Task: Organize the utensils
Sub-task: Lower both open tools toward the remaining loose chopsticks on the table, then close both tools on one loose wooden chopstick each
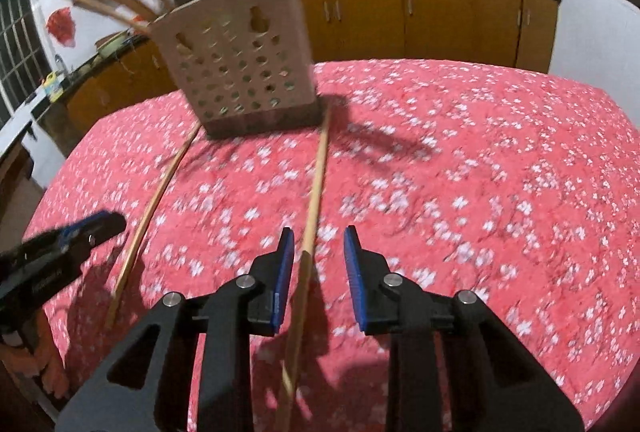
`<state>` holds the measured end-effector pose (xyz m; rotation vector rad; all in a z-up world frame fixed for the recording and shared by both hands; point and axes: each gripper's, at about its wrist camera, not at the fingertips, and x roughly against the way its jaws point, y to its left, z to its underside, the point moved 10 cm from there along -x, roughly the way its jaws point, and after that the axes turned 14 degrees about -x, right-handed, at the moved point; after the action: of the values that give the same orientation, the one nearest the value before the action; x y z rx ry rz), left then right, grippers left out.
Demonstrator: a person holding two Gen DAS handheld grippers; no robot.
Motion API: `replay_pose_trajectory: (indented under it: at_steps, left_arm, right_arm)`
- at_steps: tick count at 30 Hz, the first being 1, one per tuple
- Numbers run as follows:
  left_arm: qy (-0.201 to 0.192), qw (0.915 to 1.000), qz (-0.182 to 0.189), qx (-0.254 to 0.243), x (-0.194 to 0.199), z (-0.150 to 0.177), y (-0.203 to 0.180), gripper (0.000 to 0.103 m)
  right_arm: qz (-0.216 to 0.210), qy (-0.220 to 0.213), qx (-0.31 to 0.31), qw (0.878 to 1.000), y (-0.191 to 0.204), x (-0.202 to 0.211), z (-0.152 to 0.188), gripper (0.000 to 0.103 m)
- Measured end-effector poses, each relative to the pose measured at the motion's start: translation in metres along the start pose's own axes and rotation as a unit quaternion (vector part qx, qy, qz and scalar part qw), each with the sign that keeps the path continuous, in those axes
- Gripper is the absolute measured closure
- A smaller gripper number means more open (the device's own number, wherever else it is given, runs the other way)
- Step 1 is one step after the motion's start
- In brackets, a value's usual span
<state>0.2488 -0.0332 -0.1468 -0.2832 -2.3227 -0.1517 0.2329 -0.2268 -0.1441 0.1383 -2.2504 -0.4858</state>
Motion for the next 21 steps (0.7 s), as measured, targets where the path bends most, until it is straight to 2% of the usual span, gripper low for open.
replay_pose_trajectory:
  at_steps: [2, 7, 8, 9, 17, 21]
  left_arm:
    - [0.002, 1.0, 0.0, -0.002, -0.001, 0.001, 0.0, 0.073]
    - [0.009, 0.9999, 0.002, -0.008, -0.008, 0.003, -0.004, 0.072]
    - [0.009, 0.9999, 0.001, -0.01, -0.008, 0.004, -0.004, 0.072]
    - [0.01, 0.9999, 0.001, -0.012, -0.009, 0.004, -0.005, 0.072]
    - [0.028, 0.9993, -0.004, -0.024, -0.018, 0.01, -0.007, 0.073]
    - [0.036, 0.9983, -0.023, -0.04, -0.024, 0.012, -0.009, 0.094]
  right_arm:
    - [-0.008, 0.005, -0.001, 1.0, 0.002, 0.001, 0.001, 0.076]
    - [0.007, 0.02, 0.026, 0.999, 0.006, -0.007, 0.013, 0.077]
    - [0.015, 0.024, 0.03, 0.999, 0.005, -0.01, 0.015, 0.082]
    - [0.021, 0.029, 0.033, 0.999, 0.003, -0.013, 0.016, 0.094]
    - [0.06, 0.008, -0.011, 0.998, -0.032, -0.016, -0.012, 0.095]
    - [0.06, 0.007, -0.018, 0.998, -0.039, -0.016, -0.014, 0.095]
